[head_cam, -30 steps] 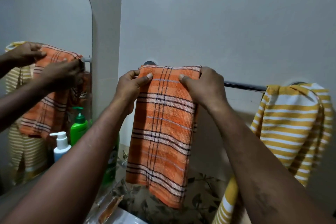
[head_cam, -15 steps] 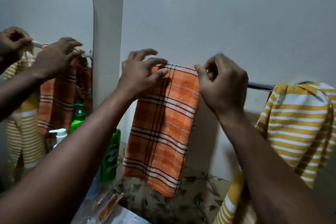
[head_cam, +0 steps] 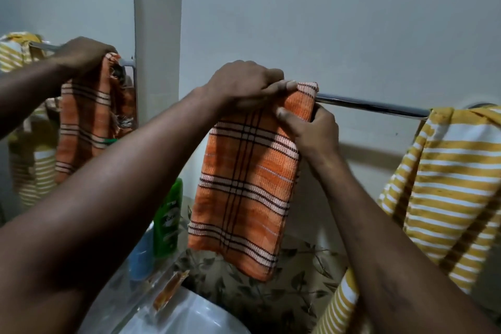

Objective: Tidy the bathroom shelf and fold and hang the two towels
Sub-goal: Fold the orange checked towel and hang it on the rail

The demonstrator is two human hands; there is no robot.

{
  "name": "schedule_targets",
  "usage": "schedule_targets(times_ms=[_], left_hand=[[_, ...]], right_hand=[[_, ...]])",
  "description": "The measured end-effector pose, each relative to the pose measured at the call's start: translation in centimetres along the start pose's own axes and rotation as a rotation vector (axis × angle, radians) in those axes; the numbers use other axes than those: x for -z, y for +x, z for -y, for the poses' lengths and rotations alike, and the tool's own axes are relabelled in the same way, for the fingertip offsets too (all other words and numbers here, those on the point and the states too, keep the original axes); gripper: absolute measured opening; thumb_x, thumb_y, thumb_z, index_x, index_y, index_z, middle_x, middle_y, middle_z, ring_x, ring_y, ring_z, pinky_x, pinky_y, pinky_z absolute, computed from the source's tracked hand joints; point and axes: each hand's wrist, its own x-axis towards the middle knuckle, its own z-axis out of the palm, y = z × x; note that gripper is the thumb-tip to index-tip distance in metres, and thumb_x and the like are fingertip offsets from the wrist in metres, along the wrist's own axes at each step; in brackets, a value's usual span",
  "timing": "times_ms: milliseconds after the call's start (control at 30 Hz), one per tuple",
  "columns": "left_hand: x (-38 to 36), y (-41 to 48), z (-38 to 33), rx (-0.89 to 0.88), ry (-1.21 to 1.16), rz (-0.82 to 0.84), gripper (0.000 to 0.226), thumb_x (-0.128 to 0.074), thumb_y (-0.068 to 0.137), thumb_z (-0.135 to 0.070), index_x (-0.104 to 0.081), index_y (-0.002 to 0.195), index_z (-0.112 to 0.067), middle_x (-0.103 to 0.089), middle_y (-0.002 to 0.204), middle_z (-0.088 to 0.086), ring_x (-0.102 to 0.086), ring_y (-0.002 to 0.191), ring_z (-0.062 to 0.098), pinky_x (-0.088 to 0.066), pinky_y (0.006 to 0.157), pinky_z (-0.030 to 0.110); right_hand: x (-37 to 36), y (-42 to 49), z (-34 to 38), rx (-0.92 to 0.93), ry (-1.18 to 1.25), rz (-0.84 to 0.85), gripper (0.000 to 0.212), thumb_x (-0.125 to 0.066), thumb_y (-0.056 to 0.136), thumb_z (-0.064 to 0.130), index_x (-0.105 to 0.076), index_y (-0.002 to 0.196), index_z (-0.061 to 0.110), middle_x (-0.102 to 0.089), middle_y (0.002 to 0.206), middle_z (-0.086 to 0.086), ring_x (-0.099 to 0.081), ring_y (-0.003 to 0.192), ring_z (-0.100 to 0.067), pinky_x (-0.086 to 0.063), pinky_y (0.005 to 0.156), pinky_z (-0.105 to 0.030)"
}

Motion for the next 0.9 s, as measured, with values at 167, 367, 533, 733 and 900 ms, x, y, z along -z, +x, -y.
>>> schedule_targets(times_ms=[167,367,533,733,900], left_hand=[[-0.6,0.3,-1.1,0.058,0.112,-0.108,0.075,-0.026,0.09,-0.088,-0.051,0.08,-0.019,-0.043,0.065,0.001,-0.048,0.074,0.033,-0.035,0.067,0.038],[-1.5,0.2,-1.7,0.1,0.152,-0.182,0.075,-0.027,0.091,-0.088,-0.047,0.075,-0.017,-0.035,0.061,0.002,-0.046,0.07,0.034,-0.033,0.064,0.038],[-2.0,-0.1,-2.2,0.104,0.133,-0.225,0.08,-0.03,0.087,-0.092,-0.036,0.065,-0.015,-0.038,0.058,0.003,-0.047,0.065,0.034,-0.033,0.063,0.036],[-2.1,-0.5,-2.1,0.12,0.106,-0.233,0.083,-0.03,0.086,-0.093,-0.036,0.062,-0.014,-0.04,0.056,0.003,-0.046,0.06,0.031,-0.031,0.061,0.036],[-2.6,-0.4,-2.0,0.13,0.115,-0.244,0.082,-0.032,0.088,-0.091,-0.037,0.062,-0.014,-0.04,0.055,0.002,-0.036,0.051,0.023,-0.028,0.058,0.035]], right_hand=[[-0.4,0.2,-0.5,-0.067,0.126,0.1,0.028,-0.089,0.071,0.035,-0.075,0.079,0.012,-0.079,0.078,-0.004,-0.076,0.073,-0.024,-0.063,0.077,-0.049],[-1.0,-8.8,-9.1,-0.308,0.07,0.387,0.026,-0.088,0.082,0.034,-0.077,0.095,0.015,-0.08,0.085,0.003,-0.078,0.075,-0.014,-0.062,0.072,-0.034],[-0.8,-17.5,-16.0,-0.491,-0.1,0.436,0.029,-0.082,0.086,0.048,-0.076,0.083,0.02,-0.077,0.073,0.011,-0.071,0.068,0.0,-0.057,0.07,-0.021],[2.3,-21.6,-21.0,-0.46,-0.473,1.06,0.018,-0.064,0.095,0.032,-0.077,0.086,0.023,-0.081,0.088,0.006,-0.076,0.086,-0.007,-0.059,0.092,-0.042],[6.7,-16.0,-11.0,-0.196,-0.62,1.214,0.02,-0.074,0.09,0.043,-0.078,0.084,0.025,-0.08,0.088,0.007,-0.075,0.083,-0.006,-0.06,0.086,-0.038]])
